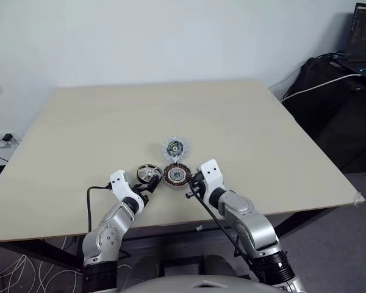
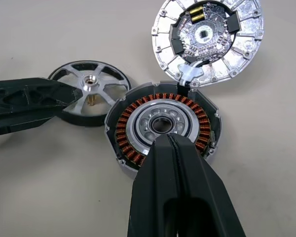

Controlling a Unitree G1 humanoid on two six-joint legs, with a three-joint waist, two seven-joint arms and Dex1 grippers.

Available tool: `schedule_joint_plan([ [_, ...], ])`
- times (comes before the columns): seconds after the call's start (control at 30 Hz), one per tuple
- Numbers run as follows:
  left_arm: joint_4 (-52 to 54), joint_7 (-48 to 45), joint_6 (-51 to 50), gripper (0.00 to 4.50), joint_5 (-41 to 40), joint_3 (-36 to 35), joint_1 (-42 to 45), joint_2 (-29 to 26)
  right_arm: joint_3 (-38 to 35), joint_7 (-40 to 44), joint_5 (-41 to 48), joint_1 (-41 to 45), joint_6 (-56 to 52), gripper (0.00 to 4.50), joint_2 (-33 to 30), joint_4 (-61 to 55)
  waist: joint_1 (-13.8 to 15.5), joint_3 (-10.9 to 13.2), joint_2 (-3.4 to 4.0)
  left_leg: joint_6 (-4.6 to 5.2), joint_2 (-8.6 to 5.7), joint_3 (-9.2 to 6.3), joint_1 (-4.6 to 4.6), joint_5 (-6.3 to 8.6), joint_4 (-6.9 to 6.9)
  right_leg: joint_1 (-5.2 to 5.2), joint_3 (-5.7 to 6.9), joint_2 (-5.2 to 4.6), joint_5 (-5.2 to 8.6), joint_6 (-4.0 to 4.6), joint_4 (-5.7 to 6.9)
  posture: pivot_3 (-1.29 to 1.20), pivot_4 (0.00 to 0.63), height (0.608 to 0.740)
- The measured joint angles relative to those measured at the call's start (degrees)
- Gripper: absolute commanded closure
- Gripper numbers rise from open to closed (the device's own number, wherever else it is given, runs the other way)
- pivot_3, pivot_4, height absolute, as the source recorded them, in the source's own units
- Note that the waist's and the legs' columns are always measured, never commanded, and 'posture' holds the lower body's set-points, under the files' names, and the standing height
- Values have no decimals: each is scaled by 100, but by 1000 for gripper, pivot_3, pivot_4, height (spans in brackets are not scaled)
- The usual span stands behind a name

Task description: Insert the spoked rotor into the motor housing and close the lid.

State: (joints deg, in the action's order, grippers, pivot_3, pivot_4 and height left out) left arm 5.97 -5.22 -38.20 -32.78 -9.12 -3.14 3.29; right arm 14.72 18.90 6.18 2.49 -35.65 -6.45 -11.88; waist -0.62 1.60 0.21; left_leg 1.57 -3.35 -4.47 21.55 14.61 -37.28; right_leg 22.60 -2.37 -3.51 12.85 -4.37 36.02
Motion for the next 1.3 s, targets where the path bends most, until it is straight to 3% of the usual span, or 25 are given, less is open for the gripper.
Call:
schedule_joint_plan([
  [0.23,4,120,117,0,-61,-212,3,78,-6,-4,13,-16,0,4486,-15,-1,1,1,-1,0,0,0,0,0,0,0,0,0,0,0,0,0,0,740],
  [0.5,-112,410,-51,0,-867,-612,58,101,-7,-4,71,-35,-1,4486,-18,-5,6,1,-3,0,0,0,0,0,0,-2,0,-1,0,-1,-1,0,0,740],
  [1.3,-186,861,-393,0,-1207,-435,318,95,-6,-36,99,-37,1,4486,10,-8,49,-1,-2,-1,-5,-1,-1,0,-3,-7,-1,-1,-2,-3,-2,0,0,740],
])
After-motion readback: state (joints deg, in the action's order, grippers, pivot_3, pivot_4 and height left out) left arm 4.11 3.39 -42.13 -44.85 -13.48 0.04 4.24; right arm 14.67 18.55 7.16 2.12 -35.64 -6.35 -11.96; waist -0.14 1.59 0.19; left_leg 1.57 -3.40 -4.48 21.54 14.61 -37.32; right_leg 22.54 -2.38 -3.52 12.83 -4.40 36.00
